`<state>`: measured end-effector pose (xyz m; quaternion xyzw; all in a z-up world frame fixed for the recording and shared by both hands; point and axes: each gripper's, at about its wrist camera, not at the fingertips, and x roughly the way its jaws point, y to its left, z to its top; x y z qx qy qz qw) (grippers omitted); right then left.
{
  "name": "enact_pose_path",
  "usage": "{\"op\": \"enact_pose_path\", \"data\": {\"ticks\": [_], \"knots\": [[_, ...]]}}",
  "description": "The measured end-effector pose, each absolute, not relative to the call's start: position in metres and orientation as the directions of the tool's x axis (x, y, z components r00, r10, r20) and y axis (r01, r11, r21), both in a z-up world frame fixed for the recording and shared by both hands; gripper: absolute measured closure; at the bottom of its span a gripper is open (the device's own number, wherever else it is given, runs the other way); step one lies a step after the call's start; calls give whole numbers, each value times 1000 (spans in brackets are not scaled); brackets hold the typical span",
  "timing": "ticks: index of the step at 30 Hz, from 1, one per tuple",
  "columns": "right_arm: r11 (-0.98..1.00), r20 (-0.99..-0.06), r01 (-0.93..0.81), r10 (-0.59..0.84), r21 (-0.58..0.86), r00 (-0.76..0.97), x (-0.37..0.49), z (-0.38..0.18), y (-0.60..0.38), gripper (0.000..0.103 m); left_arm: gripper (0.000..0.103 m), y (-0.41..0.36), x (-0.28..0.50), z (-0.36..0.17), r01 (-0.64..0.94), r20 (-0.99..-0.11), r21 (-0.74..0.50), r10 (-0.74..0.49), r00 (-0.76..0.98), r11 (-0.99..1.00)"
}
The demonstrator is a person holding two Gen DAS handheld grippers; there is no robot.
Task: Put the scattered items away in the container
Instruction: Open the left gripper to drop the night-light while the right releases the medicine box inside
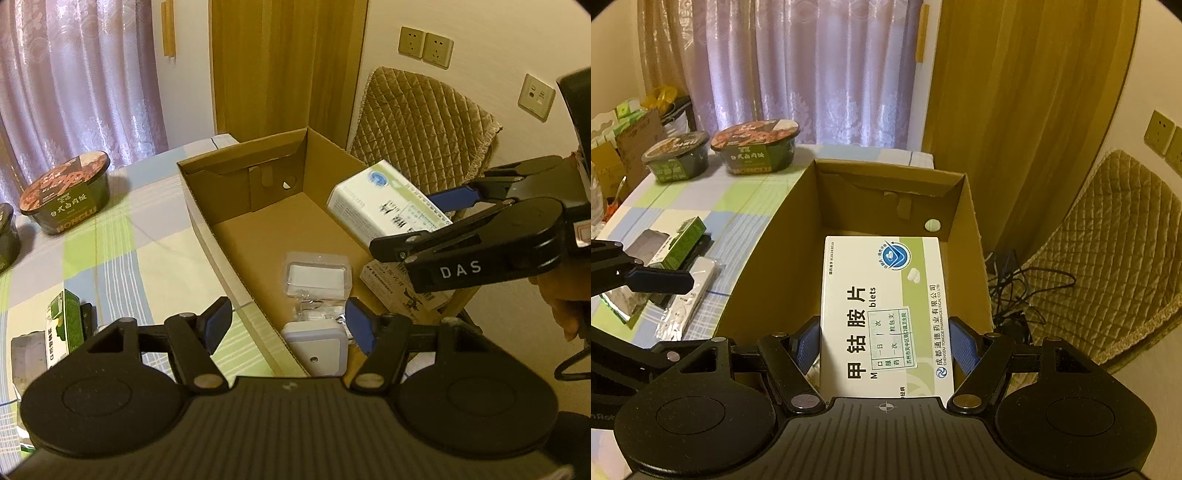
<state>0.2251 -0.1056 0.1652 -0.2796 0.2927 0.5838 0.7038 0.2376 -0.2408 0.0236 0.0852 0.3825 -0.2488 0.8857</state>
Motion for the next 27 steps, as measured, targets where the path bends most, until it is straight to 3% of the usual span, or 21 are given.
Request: {"op": "enact_pose_path", "data": {"ticks": [3, 6, 27], "knots": [[143, -746, -986, 648, -80, 155, 220, 163, -101, 29, 37, -237, 238, 23, 503, -719, -44, -376, 584, 863], [140, -736, -984, 653, -114, 178, 214, 163, -101, 0, 36, -235, 238, 23, 499, -718, -49, -378, 584, 865], [51, -751, -969, 622, -242, 220, 184, 165, -102, 0, 35, -212, 229, 26, 470, -728, -47, -352, 589, 882]]}}
